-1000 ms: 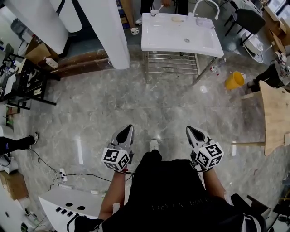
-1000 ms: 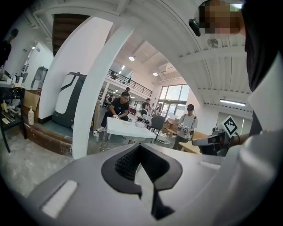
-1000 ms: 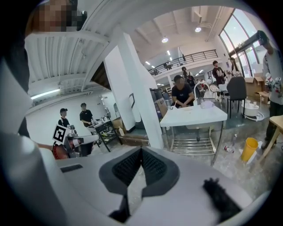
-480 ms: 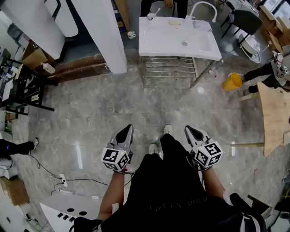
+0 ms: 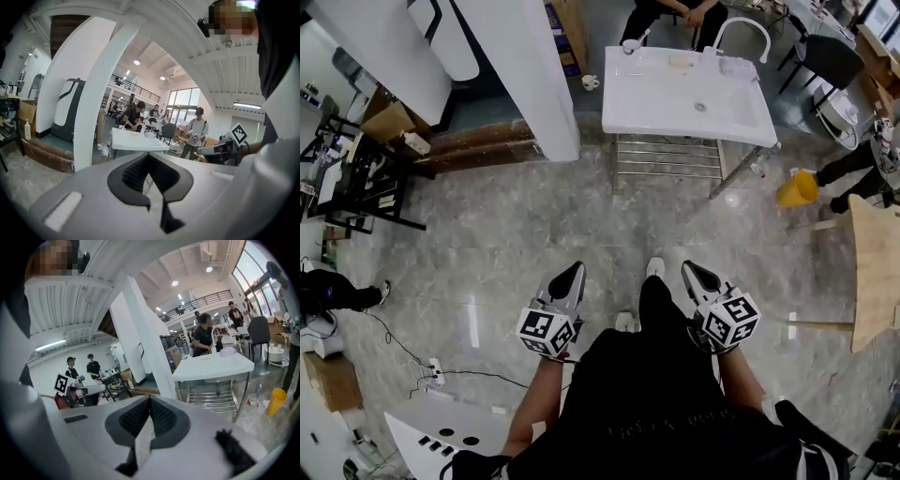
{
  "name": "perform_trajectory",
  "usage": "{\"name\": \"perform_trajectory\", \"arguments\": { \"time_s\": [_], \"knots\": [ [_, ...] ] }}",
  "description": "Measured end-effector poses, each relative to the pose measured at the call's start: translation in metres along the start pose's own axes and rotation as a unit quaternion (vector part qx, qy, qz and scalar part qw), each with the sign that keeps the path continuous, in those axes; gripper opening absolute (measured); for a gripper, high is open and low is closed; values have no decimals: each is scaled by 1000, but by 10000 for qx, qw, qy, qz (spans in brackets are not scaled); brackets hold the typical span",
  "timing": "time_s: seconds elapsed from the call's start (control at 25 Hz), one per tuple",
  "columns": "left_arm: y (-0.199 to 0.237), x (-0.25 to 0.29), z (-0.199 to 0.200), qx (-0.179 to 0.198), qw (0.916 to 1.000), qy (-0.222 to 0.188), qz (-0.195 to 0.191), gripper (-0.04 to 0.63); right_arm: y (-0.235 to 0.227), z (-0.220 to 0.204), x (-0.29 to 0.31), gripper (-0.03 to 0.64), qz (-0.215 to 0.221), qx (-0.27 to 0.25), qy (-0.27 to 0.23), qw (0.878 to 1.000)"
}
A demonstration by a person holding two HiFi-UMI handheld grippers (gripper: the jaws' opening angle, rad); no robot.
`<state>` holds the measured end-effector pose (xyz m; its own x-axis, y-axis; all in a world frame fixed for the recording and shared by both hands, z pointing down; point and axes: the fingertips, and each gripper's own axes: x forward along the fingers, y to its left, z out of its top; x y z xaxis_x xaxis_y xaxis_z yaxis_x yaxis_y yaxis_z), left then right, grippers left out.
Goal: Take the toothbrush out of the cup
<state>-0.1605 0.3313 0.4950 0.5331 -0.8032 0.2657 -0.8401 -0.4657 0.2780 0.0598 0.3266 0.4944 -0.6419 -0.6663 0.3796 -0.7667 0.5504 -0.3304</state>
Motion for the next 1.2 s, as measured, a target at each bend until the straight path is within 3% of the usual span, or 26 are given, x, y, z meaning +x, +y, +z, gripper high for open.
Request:
{"name": "perform_trajectory", "arguments": {
  "time_s": [0.88,1.04,1.2],
  "knots": [
    [16,171,60,106,9995,264,168,9,-152,79,73,12,287,312,41,9991],
    [13,192,64,355,9985,388,144,9,-174,86,81,12,299,376,22,9988],
    [17,202,66,63,9992,308,230,9,-189,87,88,12,299,389,59,9988]
  ]
}}
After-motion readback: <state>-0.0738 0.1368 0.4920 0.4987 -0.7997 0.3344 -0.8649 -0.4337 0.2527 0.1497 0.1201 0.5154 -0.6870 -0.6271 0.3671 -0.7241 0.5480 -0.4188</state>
